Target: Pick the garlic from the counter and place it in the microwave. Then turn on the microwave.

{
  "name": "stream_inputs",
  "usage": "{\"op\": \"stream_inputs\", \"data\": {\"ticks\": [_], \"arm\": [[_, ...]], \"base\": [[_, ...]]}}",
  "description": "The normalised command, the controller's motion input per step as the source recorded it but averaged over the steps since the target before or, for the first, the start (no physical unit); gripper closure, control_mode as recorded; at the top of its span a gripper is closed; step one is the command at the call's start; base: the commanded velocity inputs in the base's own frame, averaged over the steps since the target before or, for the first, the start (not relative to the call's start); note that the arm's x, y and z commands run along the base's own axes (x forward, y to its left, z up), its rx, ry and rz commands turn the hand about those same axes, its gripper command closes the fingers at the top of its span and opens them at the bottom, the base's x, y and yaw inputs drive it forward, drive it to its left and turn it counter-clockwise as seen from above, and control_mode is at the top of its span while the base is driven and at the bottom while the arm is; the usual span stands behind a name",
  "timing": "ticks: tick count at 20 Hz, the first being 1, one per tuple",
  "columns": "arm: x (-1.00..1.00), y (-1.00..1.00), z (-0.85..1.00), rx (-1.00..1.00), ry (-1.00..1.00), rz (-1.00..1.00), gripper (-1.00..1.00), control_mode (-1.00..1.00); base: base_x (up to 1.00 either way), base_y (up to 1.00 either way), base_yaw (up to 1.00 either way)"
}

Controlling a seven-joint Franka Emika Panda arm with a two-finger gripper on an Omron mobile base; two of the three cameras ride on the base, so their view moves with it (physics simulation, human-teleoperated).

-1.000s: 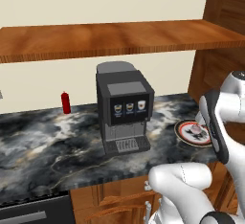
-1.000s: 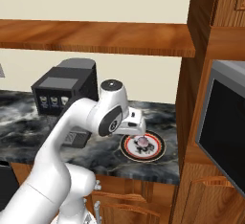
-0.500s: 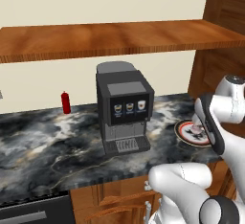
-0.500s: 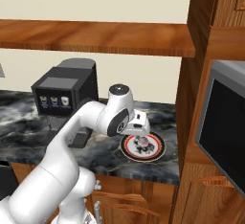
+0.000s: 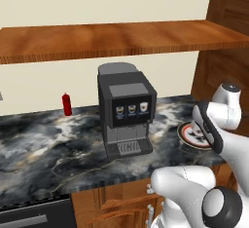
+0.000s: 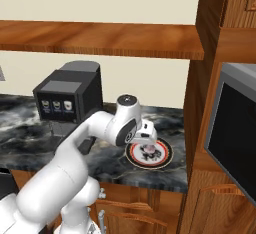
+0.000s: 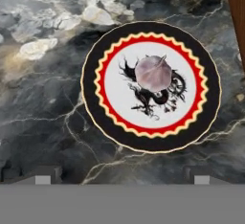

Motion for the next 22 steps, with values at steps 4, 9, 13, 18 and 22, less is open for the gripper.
{"op": "stream_inputs", "data": {"ticks": [4, 9, 13, 18, 22], "arm": [[0.22, -0.12, -0.23, 0.00, 0.00, 0.00, -1.00, -1.00], [0.20, -0.19, -0.14, 0.02, 0.00, 0.00, -1.00, -1.00], [0.26, -0.16, -0.12, 0.01, 0.00, 0.00, -1.00, -1.00], [0.28, -0.15, -0.16, 0.01, 0.00, 0.00, -1.00, -1.00], [0.26, -0.13, -0.21, 0.00, 0.00, 0.00, -1.00, -1.00]], "base": [[0.00, 0.00, 0.00], [0.00, 0.00, 0.00], [0.00, 0.00, 0.00], [0.00, 0.00, 0.00], [0.00, 0.00, 0.00]]}}
